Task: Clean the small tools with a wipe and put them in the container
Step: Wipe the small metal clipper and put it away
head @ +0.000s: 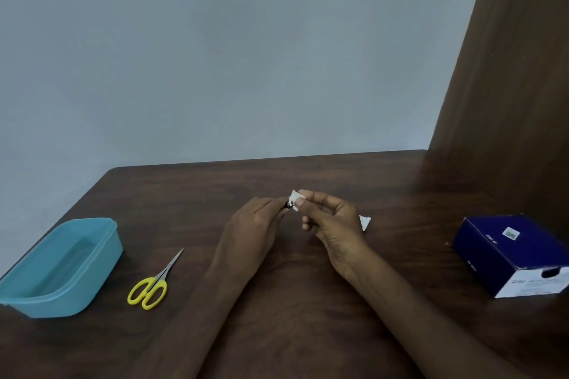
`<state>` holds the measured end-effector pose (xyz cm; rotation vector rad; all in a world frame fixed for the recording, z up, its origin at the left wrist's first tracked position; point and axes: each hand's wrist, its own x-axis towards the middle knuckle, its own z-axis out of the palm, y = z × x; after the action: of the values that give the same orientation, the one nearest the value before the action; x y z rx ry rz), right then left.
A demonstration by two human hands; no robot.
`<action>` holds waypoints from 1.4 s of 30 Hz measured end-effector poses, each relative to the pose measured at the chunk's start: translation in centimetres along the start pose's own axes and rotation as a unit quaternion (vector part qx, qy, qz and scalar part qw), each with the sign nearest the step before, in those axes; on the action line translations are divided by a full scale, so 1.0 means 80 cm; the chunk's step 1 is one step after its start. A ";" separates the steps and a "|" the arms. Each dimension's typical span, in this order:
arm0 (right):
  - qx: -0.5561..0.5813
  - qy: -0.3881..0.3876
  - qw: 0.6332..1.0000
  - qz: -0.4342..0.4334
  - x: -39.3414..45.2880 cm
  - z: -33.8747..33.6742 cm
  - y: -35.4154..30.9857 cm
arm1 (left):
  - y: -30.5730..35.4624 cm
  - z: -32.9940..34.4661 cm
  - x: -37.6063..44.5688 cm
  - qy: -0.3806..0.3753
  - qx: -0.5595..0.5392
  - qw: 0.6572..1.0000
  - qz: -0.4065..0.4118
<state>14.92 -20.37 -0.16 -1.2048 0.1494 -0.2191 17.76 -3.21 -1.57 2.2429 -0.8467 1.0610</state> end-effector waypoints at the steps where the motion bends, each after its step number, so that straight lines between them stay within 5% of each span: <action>1: -0.005 0.013 1.000 -0.001 0.001 0.000 0.000 | -0.001 0.000 0.000 0.001 0.004 1.000 0.000; 9: 0.124 0.094 0.987 -0.037 0.006 -0.008 -0.007 | -0.004 0.006 -0.001 0.015 0.016 1.000 -0.014; 12: -0.060 0.132 0.971 -0.190 0.005 -0.017 -0.012 | -0.008 0.005 -0.001 0.010 -0.009 1.000 -0.020; 17: -0.410 0.009 0.787 -0.461 -0.006 -0.016 -0.004 | -0.002 -0.003 0.001 -0.035 -0.089 0.994 -0.048; 25: -0.490 0.055 0.699 -0.518 0.005 -0.030 -0.002 | 0.005 -0.015 0.004 -0.078 -0.174 0.978 -0.084; 29: -0.501 0.021 0.680 -0.534 0.002 -0.023 -0.003 | 0.006 -0.018 0.005 -0.089 -0.186 0.974 -0.091; 35: -0.483 0.053 0.705 -0.516 -0.001 -0.027 -0.007 | 0.003 -0.015 0.003 -0.107 -0.217 0.960 -0.140; 42: -0.472 -0.022 0.723 -0.504 0.001 -0.026 -0.004 | 0.002 -0.016 0.003 -0.129 -0.233 0.950 -0.164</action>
<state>14.45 -22.41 -0.58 -2.2351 -0.5472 -1.1836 17.15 -2.51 -0.59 2.0346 -0.7015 0.3698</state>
